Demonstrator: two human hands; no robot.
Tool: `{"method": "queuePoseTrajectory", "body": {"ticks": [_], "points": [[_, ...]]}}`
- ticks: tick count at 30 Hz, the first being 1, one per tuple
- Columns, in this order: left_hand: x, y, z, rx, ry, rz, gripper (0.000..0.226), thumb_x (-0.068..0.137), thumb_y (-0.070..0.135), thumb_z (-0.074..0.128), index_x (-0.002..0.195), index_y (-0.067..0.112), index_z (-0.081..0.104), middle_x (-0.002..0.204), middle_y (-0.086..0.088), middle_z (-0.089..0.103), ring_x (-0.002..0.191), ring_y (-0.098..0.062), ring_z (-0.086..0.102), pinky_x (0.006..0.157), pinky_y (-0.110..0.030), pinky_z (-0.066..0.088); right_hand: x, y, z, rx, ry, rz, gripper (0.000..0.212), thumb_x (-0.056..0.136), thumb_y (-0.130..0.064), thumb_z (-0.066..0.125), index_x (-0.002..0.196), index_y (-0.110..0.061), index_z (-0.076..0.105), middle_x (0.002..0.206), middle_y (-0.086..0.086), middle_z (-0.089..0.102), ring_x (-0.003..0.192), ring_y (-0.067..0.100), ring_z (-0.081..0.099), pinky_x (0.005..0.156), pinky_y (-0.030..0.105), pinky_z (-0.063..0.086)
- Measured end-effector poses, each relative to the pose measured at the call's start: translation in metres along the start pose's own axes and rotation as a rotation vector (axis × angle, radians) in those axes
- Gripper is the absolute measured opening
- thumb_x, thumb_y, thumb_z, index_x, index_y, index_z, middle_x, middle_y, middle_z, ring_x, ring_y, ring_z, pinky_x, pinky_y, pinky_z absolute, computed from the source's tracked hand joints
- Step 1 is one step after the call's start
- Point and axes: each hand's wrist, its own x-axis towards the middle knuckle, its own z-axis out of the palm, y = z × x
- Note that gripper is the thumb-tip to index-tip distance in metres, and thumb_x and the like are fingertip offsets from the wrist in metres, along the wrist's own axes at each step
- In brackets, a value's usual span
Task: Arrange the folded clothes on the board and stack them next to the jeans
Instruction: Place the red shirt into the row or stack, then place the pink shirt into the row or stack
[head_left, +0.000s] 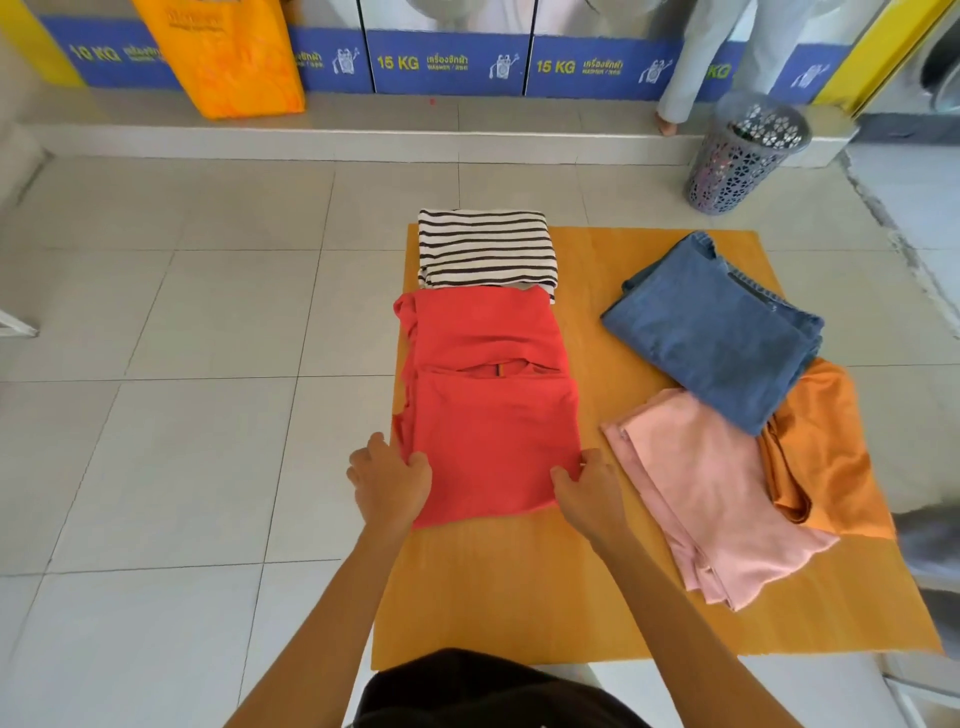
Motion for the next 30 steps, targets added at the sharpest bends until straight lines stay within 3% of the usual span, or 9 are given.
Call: {"method": "queuePoseTrajectory", "body": {"ticks": [4, 7, 9, 12, 15, 18, 25, 28, 30], "points": [[-0.024, 0.002, -0.002, -0.018, -0.028, 0.141, 0.051, 0.085, 0.027, 0.054, 0.134, 0.013, 0.048, 0.133, -0.012, 0.045, 0.122, -0.030, 0.040, 0.098, -0.049, 0.044, -0.026, 0.005, -0.004, 0.071, 0.034, -0.002, 0.040, 0.091, -0.033, 0.057, 0.127, -0.016, 0.052, 0.119, 0.005, 0.049, 0.078, 0.007, 0.053, 0.055, 0.024, 0.037], [-0.043, 0.008, 0.002, -0.057, -0.063, 0.213, 0.052, 0.088, 0.027, 0.055, 0.138, 0.016, 0.048, 0.141, -0.008, 0.041, 0.131, -0.027, 0.036, 0.107, -0.047, 0.039, -0.048, 0.003, -0.010, 0.162, 0.059, -0.046, 0.028, 0.090, -0.035, 0.059, 0.116, -0.026, 0.058, 0.121, 0.003, 0.056, 0.092, 0.019, 0.062, 0.070, 0.032, 0.050], [-0.053, 0.013, 0.007, -0.063, -0.079, 0.274, 0.049, 0.088, 0.026, 0.057, 0.135, 0.017, 0.053, 0.141, -0.007, 0.043, 0.132, -0.026, 0.038, 0.109, -0.044, 0.037, -0.062, 0.002, -0.014, 0.230, 0.058, -0.065, 0.020, 0.090, -0.035, 0.060, 0.110, -0.030, 0.060, 0.122, 0.000, 0.058, 0.102, 0.015, 0.060, 0.082, 0.036, 0.052], [-0.065, 0.021, 0.016, -0.038, -0.134, 0.358, 0.042, 0.088, 0.024, 0.059, 0.129, 0.017, 0.060, 0.136, -0.007, 0.051, 0.130, -0.025, 0.043, 0.109, -0.044, 0.038, -0.080, 0.006, -0.022, 0.321, 0.047, -0.072, 0.015, 0.092, -0.036, 0.061, 0.107, -0.034, 0.062, 0.123, -0.006, 0.057, 0.097, -0.005, 0.055, 0.072, 0.018, 0.043], [-0.076, 0.029, 0.025, -0.024, -0.192, 0.410, 0.037, 0.088, 0.023, 0.059, 0.124, 0.019, 0.064, 0.132, -0.007, 0.053, 0.127, -0.026, 0.044, 0.109, -0.045, 0.037, -0.089, 0.012, -0.032, 0.373, 0.069, -0.053, 0.013, 0.092, -0.035, 0.060, 0.105, -0.035, 0.064, 0.117, -0.013, 0.059, 0.089, -0.010, 0.056, 0.064, 0.013, 0.040], [-0.082, 0.037, 0.034, 0.006, -0.241, 0.458, 0.032, 0.088, 0.024, 0.058, 0.119, 0.022, 0.066, 0.128, -0.004, 0.057, 0.126, -0.023, 0.047, 0.108, -0.044, 0.038, -0.090, 0.021, -0.045, 0.427, 0.111, -0.027, 0.011, 0.093, -0.031, 0.061, 0.102, -0.034, 0.065, 0.110, -0.022, 0.060, 0.080, -0.011, 0.058, 0.060, 0.013, 0.043], [-0.091, 0.079, 0.074, 0.050, -0.321, 0.507, 0.028, 0.088, 0.020, 0.058, 0.114, 0.020, 0.068, 0.122, -0.007, 0.062, 0.118, -0.024, 0.055, 0.102, -0.040, 0.043, -0.072, 0.054, -0.085, 0.433, 0.200, 0.018, 0.007, 0.092, -0.027, 0.061, 0.098, -0.028, 0.065, 0.089, -0.018, 0.063, 0.054, -0.002, 0.057, 0.046, 0.013, 0.044], [-0.103, 0.109, 0.099, 0.063, -0.353, 0.526, 0.027, 0.088, 0.019, 0.058, 0.113, 0.017, 0.069, 0.119, -0.010, 0.063, 0.112, -0.026, 0.059, 0.097, -0.040, 0.047, -0.058, 0.080, -0.114, 0.413, 0.204, 0.057, 0.015, 0.093, -0.026, 0.059, 0.107, -0.024, 0.066, 0.095, -0.017, 0.061, 0.064, -0.003, 0.060, 0.050, 0.012, 0.048], [-0.110, 0.129, 0.118, 0.078, -0.384, 0.564, 0.025, 0.087, 0.017, 0.057, 0.108, 0.017, 0.070, 0.110, -0.011, 0.068, 0.104, -0.029, 0.063, 0.091, -0.040, 0.051, -0.047, 0.101, -0.133, 0.386, 0.234, 0.109, 0.021, 0.094, -0.025, 0.058, 0.113, -0.020, 0.066, 0.110, -0.010, 0.060, 0.084, 0.002, 0.059, 0.068, 0.021, 0.049]]}}
